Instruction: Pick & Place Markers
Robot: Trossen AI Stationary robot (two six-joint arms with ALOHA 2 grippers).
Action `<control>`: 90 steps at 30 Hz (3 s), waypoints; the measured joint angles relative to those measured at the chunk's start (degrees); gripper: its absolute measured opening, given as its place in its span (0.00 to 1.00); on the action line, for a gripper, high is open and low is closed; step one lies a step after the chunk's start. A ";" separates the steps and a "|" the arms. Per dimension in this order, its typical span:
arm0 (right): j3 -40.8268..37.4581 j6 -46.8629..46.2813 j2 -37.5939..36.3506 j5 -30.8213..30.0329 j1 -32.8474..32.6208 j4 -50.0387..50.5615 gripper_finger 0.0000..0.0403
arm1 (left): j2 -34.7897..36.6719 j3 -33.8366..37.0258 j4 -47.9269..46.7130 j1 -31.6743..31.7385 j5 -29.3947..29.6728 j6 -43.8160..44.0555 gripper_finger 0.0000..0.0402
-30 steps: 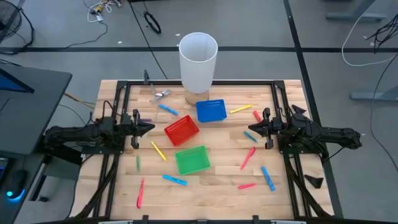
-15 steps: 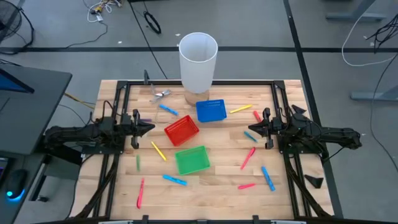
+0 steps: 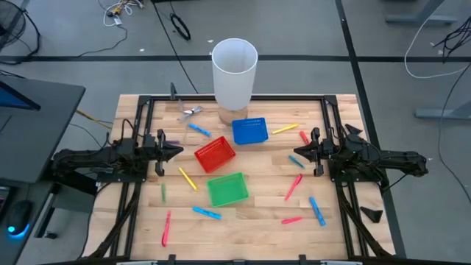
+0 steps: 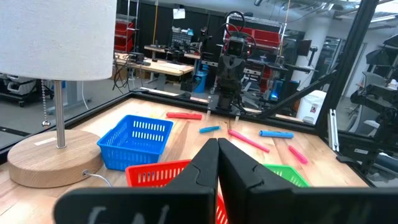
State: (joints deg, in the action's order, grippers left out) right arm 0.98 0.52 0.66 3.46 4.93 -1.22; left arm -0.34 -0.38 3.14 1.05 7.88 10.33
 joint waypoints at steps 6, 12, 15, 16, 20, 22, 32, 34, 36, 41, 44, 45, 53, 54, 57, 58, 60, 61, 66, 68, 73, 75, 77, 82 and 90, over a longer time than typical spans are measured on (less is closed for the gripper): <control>0.02 0.02 0.01 0.02 0.00 0.01 0.05 | 0.00 0.00 0.00 0.01 -0.02 0.02 0.04; -0.01 0.00 -0.01 0.01 0.00 0.01 0.05 | -0.02 -0.01 0.00 -0.01 0.00 0.01 0.03; -0.01 0.01 -0.02 0.02 0.00 -0.02 0.05 | -0.02 0.00 0.01 -0.01 -0.01 0.02 0.03; 0.00 -0.01 -0.01 0.02 0.00 0.00 0.05 | 0.00 0.00 0.02 -0.01 0.00 0.02 0.04; 0.00 0.02 0.00 0.01 0.00 0.01 0.05 | -0.02 0.00 0.00 0.01 -0.02 0.02 0.04; 0.00 0.00 0.00 0.00 0.00 -0.01 0.05 | -0.02 0.00 0.02 -0.01 0.00 0.02 0.03; 0.01 0.02 0.01 0.00 0.00 0.01 0.05 | 0.00 0.00 0.46 0.01 2.95 1.19 0.04; 0.00 0.00 0.00 0.00 0.00 0.00 0.05 | 0.00 0.00 0.46 0.01 2.95 1.47 0.03; -0.01 -0.01 0.01 0.02 0.00 0.01 0.05 | 0.00 0.00 0.43 0.01 2.31 1.51 0.04; 0.00 0.00 -0.01 0.02 0.00 0.00 0.05 | 0.00 0.00 0.37 0.01 1.62 1.49 0.03; 0.02 -0.01 -0.02 0.02 0.00 0.01 0.05 | -0.02 0.00 0.37 0.01 1.54 2.74 0.03; -0.01 -0.01 0.00 0.02 0.00 -0.02 0.05 | -0.02 0.00 0.39 0.01 1.53 3.18 0.03; 0.01 -0.01 -0.01 0.01 0.00 0.01 0.05 | -0.02 -2.07 0.47 0.01 0.70 2.38 0.04; -0.01 0.02 -0.01 0.00 0.00 0.00 0.05 | -0.04 -2.74 0.71 0.01 0.22 1.50 0.04; -0.01 0.02 -0.01 0.02 0.00 0.01 0.05 | -0.04 -4.64 0.43 0.01 -0.14 0.59 0.08; 0.01 0.02 -0.02 0.01 0.00 0.00 0.05 | -0.04 -5.25 0.41 0.01 -0.06 0.59 0.10; 0.01 0.02 -0.01 0.01 0.00 0.00 0.05 | -0.04 -6.57 0.46 0.01 0.01 0.65 0.16; 0.02 0.01 -0.01 0.02 0.00 -0.01 0.05 | -0.04 -7.10 0.50 0.01 0.37 0.98 0.19; 0.01 0.01 -0.01 0.00 0.00 -0.01 0.05 | -0.04 -10.59 0.40 0.01 2.82 5.13 0.34; 0.00 0.02 -0.02 0.01 0.00 0.00 0.05 | -0.04 -12.26 0.43 0.01 2.42 5.83 0.38; 0.02 0.01 -0.01 0.02 0.00 -0.01 0.05 | -0.10 -16.47 0.34 0.01 1.32 5.56 0.42; 0.00 0.01 -0.01 0.01 0.00 0.00 0.05 | -0.56 -18.40 0.42 0.01 1.31 5.57 0.42; 0.02 0.02 0.00 0.00 0.00 0.01 0.05 | -1.59 -20.86 -0.76 0.01 1.31 5.57 0.42; 0.00 0.02 0.01 0.01 0.00 0.00 0.05 | -7.32 -28.57 -6.76 0.01 0.38 4.34 0.42; 0.01 0.02 -0.02 0.02 0.00 0.01 0.05 | -21.63 -41.82 -18.42 0.01 -0.66 4.04 0.42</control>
State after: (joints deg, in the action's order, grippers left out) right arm 0.98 0.54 0.64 3.49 4.93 -1.21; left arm -21.97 -42.20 -15.28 1.06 7.22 14.37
